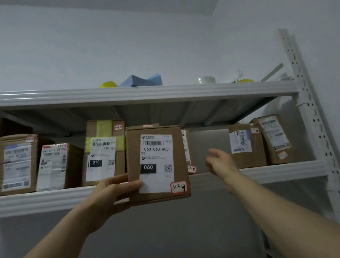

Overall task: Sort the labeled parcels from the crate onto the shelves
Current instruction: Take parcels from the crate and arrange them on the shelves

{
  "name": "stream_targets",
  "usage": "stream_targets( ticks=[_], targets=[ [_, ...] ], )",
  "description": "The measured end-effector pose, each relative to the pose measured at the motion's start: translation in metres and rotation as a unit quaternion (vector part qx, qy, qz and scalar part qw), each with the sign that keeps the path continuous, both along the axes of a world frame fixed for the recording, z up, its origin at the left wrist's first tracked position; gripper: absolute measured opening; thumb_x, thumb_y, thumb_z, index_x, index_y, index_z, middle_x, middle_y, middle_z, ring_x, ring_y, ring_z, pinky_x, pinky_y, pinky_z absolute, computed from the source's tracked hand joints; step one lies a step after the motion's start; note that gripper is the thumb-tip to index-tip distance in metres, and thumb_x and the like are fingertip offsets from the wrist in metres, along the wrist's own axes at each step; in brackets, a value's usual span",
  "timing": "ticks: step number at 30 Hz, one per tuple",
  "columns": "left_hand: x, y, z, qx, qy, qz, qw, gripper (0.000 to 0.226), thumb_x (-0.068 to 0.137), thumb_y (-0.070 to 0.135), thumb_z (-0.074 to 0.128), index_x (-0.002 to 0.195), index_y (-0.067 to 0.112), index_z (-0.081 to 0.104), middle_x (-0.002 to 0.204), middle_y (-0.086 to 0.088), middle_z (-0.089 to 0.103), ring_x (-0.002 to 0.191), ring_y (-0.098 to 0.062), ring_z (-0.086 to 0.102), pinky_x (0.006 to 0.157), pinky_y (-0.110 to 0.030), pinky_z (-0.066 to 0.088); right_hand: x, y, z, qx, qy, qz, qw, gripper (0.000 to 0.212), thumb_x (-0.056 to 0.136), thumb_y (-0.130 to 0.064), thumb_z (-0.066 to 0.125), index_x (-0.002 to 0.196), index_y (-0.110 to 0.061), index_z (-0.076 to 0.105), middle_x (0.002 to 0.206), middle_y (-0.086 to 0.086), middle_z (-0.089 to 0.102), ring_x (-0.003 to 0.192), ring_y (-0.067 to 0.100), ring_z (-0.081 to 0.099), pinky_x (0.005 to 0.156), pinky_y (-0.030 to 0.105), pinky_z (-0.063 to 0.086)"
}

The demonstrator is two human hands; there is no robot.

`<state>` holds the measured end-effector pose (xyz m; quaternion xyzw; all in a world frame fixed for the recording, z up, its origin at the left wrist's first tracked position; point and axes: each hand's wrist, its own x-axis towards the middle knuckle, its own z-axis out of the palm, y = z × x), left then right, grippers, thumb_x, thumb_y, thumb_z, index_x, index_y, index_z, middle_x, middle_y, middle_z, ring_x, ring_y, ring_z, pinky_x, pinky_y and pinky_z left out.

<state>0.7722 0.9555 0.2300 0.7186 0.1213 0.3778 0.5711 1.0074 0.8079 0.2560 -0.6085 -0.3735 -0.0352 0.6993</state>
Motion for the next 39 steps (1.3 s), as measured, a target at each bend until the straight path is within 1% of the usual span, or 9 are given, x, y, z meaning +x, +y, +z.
stream_targets(
  ticks=[4, 9, 14, 16, 18, 20, 25, 33, 39],
  targets=[
    [0.001, 0.011, -0.011, -0.006, 0.014, 0.001, 1.0, 0.061, 0.062, 0.015, 0.078, 0.12, 0.011, 0.06, 0.101, -0.008, 0.073, 0.099, -0.027, 0.068, 0.08, -0.04, 0.054, 0.015, 0.017, 0.012, -0.051, -0.03, -0.016, 0.998, 0.06, 0.095, -0.014, 0.055, 0.148, -0.012, 0.028, 0.147, 0.011, 0.039, 0.133, 0.026, 0.04, 0.107, 0.035, 0.032],
    [0.006, 0.012, -0.017, -0.015, 0.025, 0.0, 1.0, 0.092, 0.029, 0.028, 0.094, 0.114, 0.014, 0.063, 0.102, -0.008, 0.073, 0.092, -0.024, 0.071, 0.069, -0.034, 0.058, 0.03, 0.037, 0.014, -0.108, -0.028, 0.002, 0.994, 0.071, 0.091, -0.012, 0.061, 0.149, -0.01, 0.022, 0.149, 0.014, 0.035, 0.135, 0.028, 0.036, 0.108, 0.036, 0.031],
    [0.013, 0.002, -0.021, -0.014, 0.014, 0.031, 0.999, 0.051, 0.067, 0.012, 0.076, 0.115, 0.013, 0.063, 0.098, -0.006, 0.074, 0.092, -0.022, 0.071, 0.073, -0.034, 0.056, 0.037, 0.043, 0.008, -0.097, -0.027, 0.018, 0.995, 0.066, 0.09, -0.004, 0.056, 0.148, -0.01, 0.025, 0.148, 0.013, 0.037, 0.135, 0.027, 0.037, 0.109, 0.039, 0.032],
    [0.016, -0.001, -0.023, -0.013, 0.014, 0.044, 0.999, 0.044, 0.07, 0.014, 0.072, 0.113, 0.013, 0.064, 0.098, -0.005, 0.074, 0.093, -0.022, 0.07, 0.076, -0.035, 0.055, 0.036, 0.036, 0.002, -0.063, -0.052, 0.04, 0.996, 0.055, 0.089, 0.001, 0.055, 0.141, -0.006, 0.038, 0.139, 0.013, 0.046, 0.13, 0.025, 0.043, 0.1, 0.03, 0.039],
    [0.019, -0.004, -0.025, -0.013, 0.014, 0.054, 0.998, 0.041, 0.07, 0.015, 0.071, 0.11, 0.012, 0.066, 0.096, -0.005, 0.074, 0.093, -0.023, 0.07, 0.079, -0.036, 0.055, 0.036, 0.031, -0.01, -0.014, -0.083, 0.067, 0.994, 0.033, 0.088, 0.006, 0.056, 0.119, -0.006, 0.058, 0.121, 0.011, 0.057, 0.118, 0.024, 0.054, 0.084, 0.017, 0.046],
    [0.022, -0.009, -0.025, -0.019, 0.012, 0.063, 0.998, 0.038, 0.07, 0.016, 0.071, 0.108, 0.011, 0.067, 0.094, -0.006, 0.074, 0.095, -0.024, 0.068, 0.082, -0.037, 0.054, 0.033, 0.027, -0.02, 0.015, -0.104, 0.09, 0.99, 0.022, 0.085, 0.008, 0.056, 0.096, -0.006, 0.069, 0.109, 0.006, 0.06, 0.101, 0.017, 0.058, 0.082, 0.017, 0.048],
    [0.025, -0.014, -0.025, -0.036, 0.011, 0.074, 0.997, 0.039, 0.069, 0.02, 0.072, 0.106, 0.009, 0.068, 0.093, -0.007, 0.072, 0.089, -0.022, 0.066, 0.079, -0.034, 0.053, 0.021, 0.023, -0.022, -0.013, -0.122, 0.145, 0.982, 0.029, 0.08, 0.012, 0.052, 0.082, -0.007, 0.072, 0.107, 0.001, 0.056, 0.096, 0.012, 0.053, 0.078, 0.013, 0.041],
    [0.022, -0.015, -0.023, -0.03, 0.011, 0.088, 0.996, 0.03, 0.078, 0.017, 0.069, 0.108, 0.011, 0.066, 0.101, -0.01, 0.071, 0.095, -0.025, 0.065, 0.081, -0.035, 0.051, 0.014, 0.019, -0.023, -0.032, -0.127, 0.179, 0.975, 0.032, 0.078, 0.011, 0.051, 0.078, -0.011, 0.074, 0.11, 0.001, 0.057, 0.105, 0.015, 0.051, 0.076, 0.013, 0.038],
    [0.019, -0.016, -0.023, -0.024, 0.015, 0.096, 0.995, 0.03, 0.078, 0.017, 0.069, 0.107, 0.011, 0.066, 0.103, -0.01, 0.07, 0.097, -0.026, 0.065, 0.086, -0.038, 0.051, 0.009, 0.015, -0.022, -0.047, -0.133, 0.184, 0.973, 0.031, 0.079, 0.01, 0.051, 0.09, -0.007, 0.074, 0.101, -0.009, 0.057, 0.093, 0.003, 0.05, 0.076, 0.014, 0.037]
  ],
)
